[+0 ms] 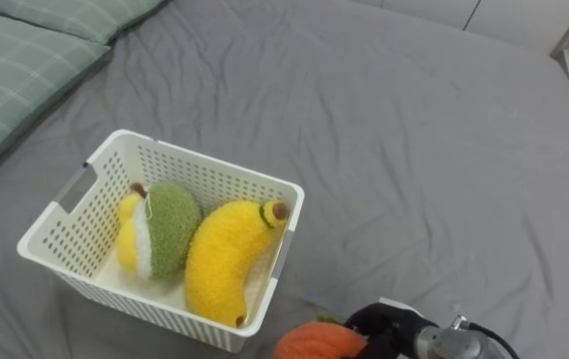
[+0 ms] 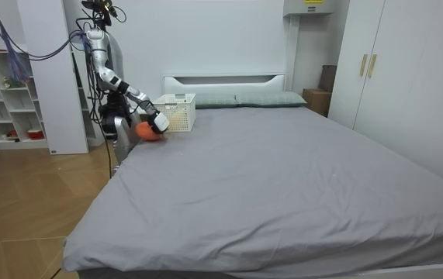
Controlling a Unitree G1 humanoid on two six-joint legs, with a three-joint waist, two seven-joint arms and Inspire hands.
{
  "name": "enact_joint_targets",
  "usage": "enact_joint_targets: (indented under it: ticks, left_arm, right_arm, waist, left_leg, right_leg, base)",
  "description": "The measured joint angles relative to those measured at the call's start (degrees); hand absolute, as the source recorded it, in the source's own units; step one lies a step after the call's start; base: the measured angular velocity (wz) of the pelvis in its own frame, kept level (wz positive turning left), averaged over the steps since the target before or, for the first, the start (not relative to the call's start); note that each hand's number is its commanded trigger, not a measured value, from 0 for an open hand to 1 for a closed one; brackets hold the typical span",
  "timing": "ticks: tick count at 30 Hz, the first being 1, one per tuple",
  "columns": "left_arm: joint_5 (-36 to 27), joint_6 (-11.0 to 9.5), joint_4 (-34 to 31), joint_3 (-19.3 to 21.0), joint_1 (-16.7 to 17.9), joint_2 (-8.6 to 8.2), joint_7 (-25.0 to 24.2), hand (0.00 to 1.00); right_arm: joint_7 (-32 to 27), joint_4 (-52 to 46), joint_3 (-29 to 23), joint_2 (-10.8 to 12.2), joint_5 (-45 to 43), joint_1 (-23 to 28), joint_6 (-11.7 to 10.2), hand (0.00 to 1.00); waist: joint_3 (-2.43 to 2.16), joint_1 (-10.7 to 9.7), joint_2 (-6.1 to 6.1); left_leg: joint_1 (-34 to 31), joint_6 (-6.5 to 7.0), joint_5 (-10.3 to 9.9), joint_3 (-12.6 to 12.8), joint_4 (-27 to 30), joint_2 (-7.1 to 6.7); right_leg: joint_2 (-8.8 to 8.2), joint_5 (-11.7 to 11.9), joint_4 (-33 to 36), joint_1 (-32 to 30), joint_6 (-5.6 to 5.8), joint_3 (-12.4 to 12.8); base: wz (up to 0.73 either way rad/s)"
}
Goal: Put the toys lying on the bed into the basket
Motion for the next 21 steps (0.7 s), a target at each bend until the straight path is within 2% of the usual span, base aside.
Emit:
enact_joint_targets:
  ticks: [1, 5, 7, 11, 17, 21]
  left_arm:
    - [0.0, 0.0, -0.1, 0.0, 0.0, 0.00, 0.3, 0.00]
    - [0.0, -0.1, -0.4, 0.2, 0.0, 0.03, 0.7, 0.00]
    - [0.0, -0.1, -0.3, 0.8, -0.2, 0.07, 0.8, 0.00]
    - [0.0, -1.0, -0.3, 2.1, -0.3, -0.12, 0.9, 0.00]
    - [0.1, -1.1, -1.4, 3.4, 0.0, -0.11, 1.0, 0.00]
    - [0.2, -1.2, -1.4, 3.9, 0.1, -0.11, 0.9, 0.00]
  right_arm:
    - [-0.4, -0.6, -0.7, 0.0, 0.1, 0.0, 0.0, 1.00]
    - [-1.7, -6.3, -1.8, -0.8, 0.2, 0.0, -0.1, 1.00]
    - [-2.3, -9.1, -3.3, -1.3, 0.5, 0.0, -1.2, 1.00]
    - [-5.9, -13.6, -7.9, -1.5, 1.2, 0.0, -1.9, 1.00]
    - [-10.1, -20.8, -11.8, -1.7, 4.6, 0.0, -1.9, 1.00]
    - [-11.7, -26.9, -13.0, -1.7, 8.1, 0.0, -1.9, 1.00]
  waist:
    - [-0.12, -0.2, -0.16]
    - [-0.08, -1.5, 0.18]
    - [-0.09, -2.0, 0.25]
    - [-0.22, -2.6, 0.40]
    - [-0.43, -4.3, 0.78]
    - [-0.50, -4.4, 1.04]
  left_leg:
    - [0.0, 0.00, 0.0, 0.0, 0.0, 0.00]
    - [0.0, 0.00, 0.0, 0.0, -0.1, 0.00]
    - [0.0, 0.00, 0.0, 0.0, -0.2, 0.00]
    - [0.3, 0.02, 0.0, 0.2, 0.0, 0.00]
    - [0.6, 0.01, 0.0, 0.2, -0.1, 0.00]
    - [1.5, 0.01, 0.0, 0.2, -0.7, -0.04]
  right_leg:
    - [-0.01, 0.0, 0.0, 0.0, 0.00, 0.0]
    - [-0.02, 0.0, 0.0, 0.0, 0.00, 0.0]
    - [0.01, 0.0, 0.0, -0.1, 0.00, 0.0]
    - [-0.03, 0.0, 0.0, 0.0, 0.00, 0.0]
    - [-0.10, 0.0, 0.1, 0.3, 0.05, 0.0]
    - [-0.09, -0.1, 0.1, 1.1, 0.12, 0.0]
  base:
    - [0.00]
    - [0.00]
    - [0.00]
    - [0.00]
    - [0.00]
    - [0.00]
